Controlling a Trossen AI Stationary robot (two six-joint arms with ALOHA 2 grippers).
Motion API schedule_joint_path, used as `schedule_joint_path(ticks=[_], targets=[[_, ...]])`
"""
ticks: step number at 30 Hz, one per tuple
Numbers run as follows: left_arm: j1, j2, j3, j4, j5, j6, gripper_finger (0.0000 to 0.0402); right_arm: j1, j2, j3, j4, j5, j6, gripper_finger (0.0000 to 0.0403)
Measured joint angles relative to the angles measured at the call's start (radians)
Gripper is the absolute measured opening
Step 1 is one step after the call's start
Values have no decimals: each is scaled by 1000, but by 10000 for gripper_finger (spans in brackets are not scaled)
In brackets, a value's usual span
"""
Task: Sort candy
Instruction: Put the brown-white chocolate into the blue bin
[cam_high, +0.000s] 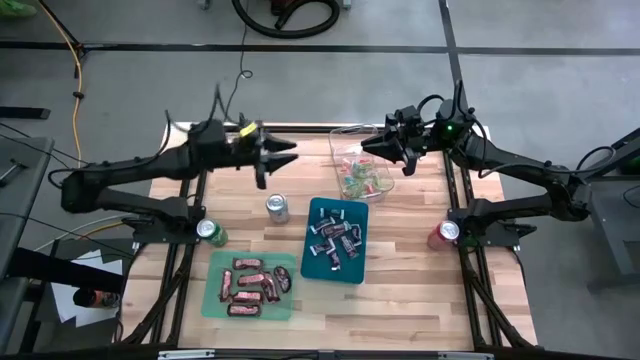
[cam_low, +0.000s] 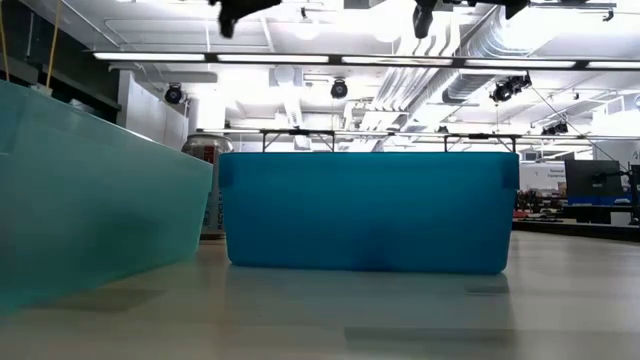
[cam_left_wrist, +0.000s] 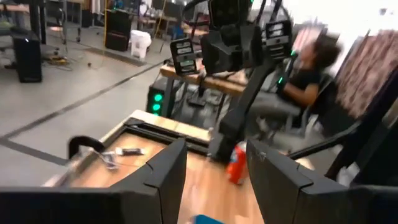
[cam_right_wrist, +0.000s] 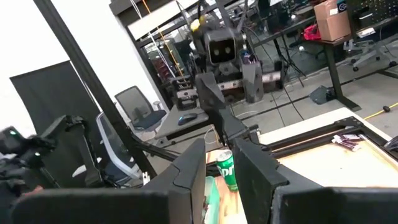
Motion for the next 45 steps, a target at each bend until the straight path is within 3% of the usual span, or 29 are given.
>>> schedule_joint_path(ticks=[5, 9, 16, 34, 38, 45], targets=[[-43, -91, -197, 177, -41, -150, 152, 0, 0, 0, 0, 13, 0, 75], [-107, -117, -286, 297, -106, -213, 152, 0, 0, 0, 0, 19, 0, 75], [-190, -118, -297, 392, -156, -186, 152, 0, 0, 0, 0, 19, 0, 75], [-189, -149, -298, 393, -171, -205, 152, 50, 0, 0, 0, 49, 35, 75], [-189, -151, -298, 388, -170, -208, 152, 108, 0, 0, -17, 189, 34, 75], [-189, -166, -298, 389, -148, -208, 152, 152, 28, 0, -48, 632, 63, 75]])
